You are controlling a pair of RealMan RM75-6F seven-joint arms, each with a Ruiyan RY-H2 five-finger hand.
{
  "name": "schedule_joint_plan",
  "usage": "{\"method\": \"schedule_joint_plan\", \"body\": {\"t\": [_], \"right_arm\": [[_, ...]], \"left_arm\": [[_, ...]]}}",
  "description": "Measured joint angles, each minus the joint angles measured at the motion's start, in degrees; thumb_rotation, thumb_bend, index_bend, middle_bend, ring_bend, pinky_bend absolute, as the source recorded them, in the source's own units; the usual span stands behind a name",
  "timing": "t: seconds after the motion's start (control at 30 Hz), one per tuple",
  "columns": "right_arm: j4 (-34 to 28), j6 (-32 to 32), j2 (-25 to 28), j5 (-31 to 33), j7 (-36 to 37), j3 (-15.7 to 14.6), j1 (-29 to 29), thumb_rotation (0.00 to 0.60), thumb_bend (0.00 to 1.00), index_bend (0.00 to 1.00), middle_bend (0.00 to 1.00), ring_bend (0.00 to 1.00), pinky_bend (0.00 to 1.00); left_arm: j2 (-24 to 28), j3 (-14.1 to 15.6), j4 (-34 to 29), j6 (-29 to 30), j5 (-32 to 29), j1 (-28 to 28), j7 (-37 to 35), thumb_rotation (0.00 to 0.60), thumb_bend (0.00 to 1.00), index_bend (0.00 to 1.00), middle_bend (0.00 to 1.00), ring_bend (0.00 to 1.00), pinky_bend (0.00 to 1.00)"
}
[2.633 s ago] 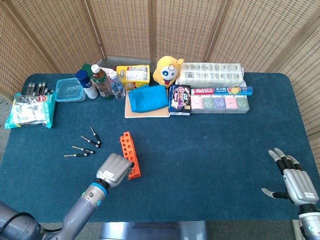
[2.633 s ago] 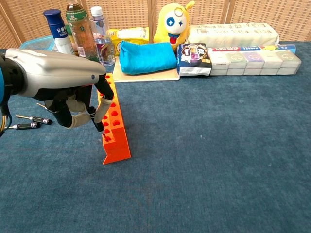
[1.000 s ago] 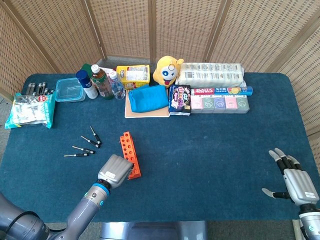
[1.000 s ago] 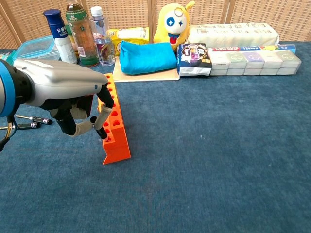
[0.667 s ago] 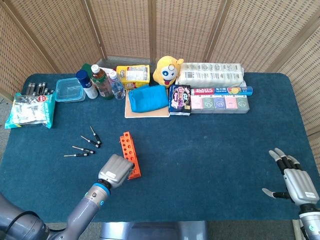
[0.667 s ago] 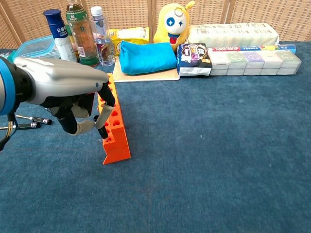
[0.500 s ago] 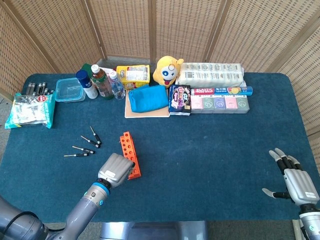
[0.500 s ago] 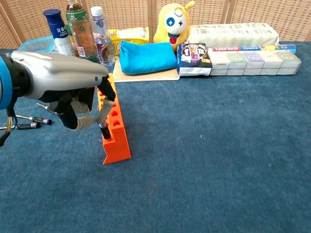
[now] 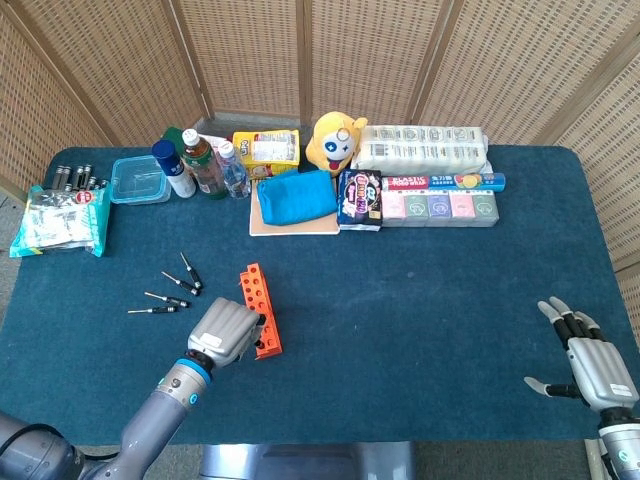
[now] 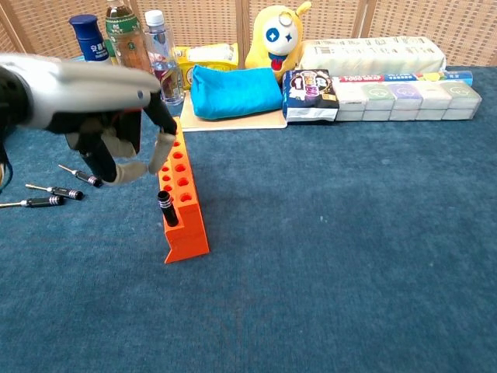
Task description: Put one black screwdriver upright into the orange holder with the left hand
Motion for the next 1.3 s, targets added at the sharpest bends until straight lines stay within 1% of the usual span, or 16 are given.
{"method": "schedule_joint_plan", "body": {"t": [0.07,0.1,0.13,0.17,0.23,0.27,0.3,0.37,0.4,0.47,0.6,0.7,0.83,1.07,1.17,1.3], "right_arm": [[0.0,0.0,0.02,-0.01,-0.03,-0.01,0.0,0.525,0.0,0.0,0.03,0.14,0.06],[0.03,-0.01,0.0,0.01,-0.07,-0.01,0.0,0.522,0.0,0.0,0.03,0.14,0.06],[0.05,-0.01,-0.02,0.02,-0.07,0.0,0.01,0.521,0.0,0.0,0.03,0.14,0.06],[0.07,-0.05,-0.04,0.03,-0.09,-0.01,0.02,0.522,0.0,0.0,0.03,0.14,0.06],[0.09,-0.13,-0.12,0.05,-0.25,-0.02,0.06,0.524,0.0,0.0,0.03,0.14,0.06],[0.09,-0.13,-0.14,0.05,-0.29,-0.02,0.07,0.524,0.0,0.0,0.03,0.14,0.06],[0.1,-0.14,-0.18,0.05,-0.41,-0.03,0.07,0.524,0.0,0.0,0.03,0.14,0.06],[0.1,-0.16,-0.27,0.06,-0.64,-0.05,0.08,0.524,0.0,0.0,0.03,0.14,0.06],[0.11,-0.17,-0.34,0.08,-0.81,-0.07,0.08,0.524,0.0,0.0,0.03,0.14,0.06],[0.1,-0.2,-0.42,0.11,-1.07,-0.08,0.1,0.524,0.0,0.0,0.03,0.14,0.06],[0.04,0.09,-0.57,0.05,-1.62,-0.05,0.06,0.522,0.0,0.0,0.02,0.14,0.06],[-0.02,0.43,-0.72,-0.12,-2.19,-0.04,-0.02,0.523,0.0,0.0,0.03,0.14,0.06],[-0.18,1.54,-1.02,-0.45,-3.29,0.09,-0.26,0.525,0.0,0.0,0.02,0.12,0.06],[-0.4,4.86,-2.15,-1.38,-6.31,0.71,-1.05,0.523,0.0,0.0,0.02,0.1,0.06],[-0.51,5.27,-2.55,-1.28,-7.24,0.98,-1.18,0.522,0.0,0.0,0.02,0.1,0.06],[-0.51,5.67,-2.77,-0.54,-8.26,1.3,-1.37,0.524,0.0,0.0,0.02,0.1,0.06]], "left_arm": [[1.12,-0.04,-0.34,-0.12,1.46,0.54,-1.05,0.6,0.38,0.37,0.97,0.96,0.92],[1.8,0.01,-0.51,-0.16,2.54,0.92,-1.66,0.6,0.34,0.29,0.89,0.9,0.84],[2.36,0.1,-0.65,-0.16,3.45,1.25,-2.11,0.6,0.3,0.2,0.76,0.8,0.74],[3.01,0.27,-0.81,-0.13,4.44,1.65,-2.54,0.6,0.28,0.14,0.65,0.73,0.68],[5.1,1.07,-1.25,0.2,7.21,2.95,-3.75,0.6,0.21,0.02,0.36,0.52,0.55],[6.09,1.52,-1.37,0.26,8.63,3.6,-4.39,0.6,0.2,0.0,0.27,0.43,0.52],[7.12,2.04,-1.45,0.29,10.15,4.31,-5.11,0.6,0.18,0.0,0.17,0.3,0.47],[9.87,3.45,-1.49,0.2,13.89,6.23,-7.27,0.6,0.15,0.0,0.05,0.13,0.4],[10.99,4.06,-1.4,0.15,15.56,7.12,-8.37,0.6,0.14,0.0,0.01,0.09,0.37],[13.28,5.45,-0.92,0.22,19.68,9.33,-11.09,0.6,0.12,0.0,0.0,0.05,0.32],[16.99,8.3,1.09,1.41,28.47,14.55,-17.35,0.6,0.09,0.0,0.0,0.03,0.27],[19.7,10.87,4.12,3.58,35.44,19.94,-23.62,0.6,0.08,0.0,0.0,0.02,0.21],[21.75,14.22,10.99,7.82,43.91,28.57,-33.63,0.6,0.08,0.0,0.0,0.0,0.16],[20.96,16.85,26.07,15.96,50.74,40.92,-49.13,0.6,0.09,0.0,0.0,0.0,0.15],[19.57,16.96,31.58,18.82,52.63,44.88,-52.74,0.6,0.08,0.0,0.0,0.0,0.15],[17.86,16.58,35.78,20.35,55.15,47.79,-54.25,0.6,0.09,0.0,0.0,0.0,0.15]]}}
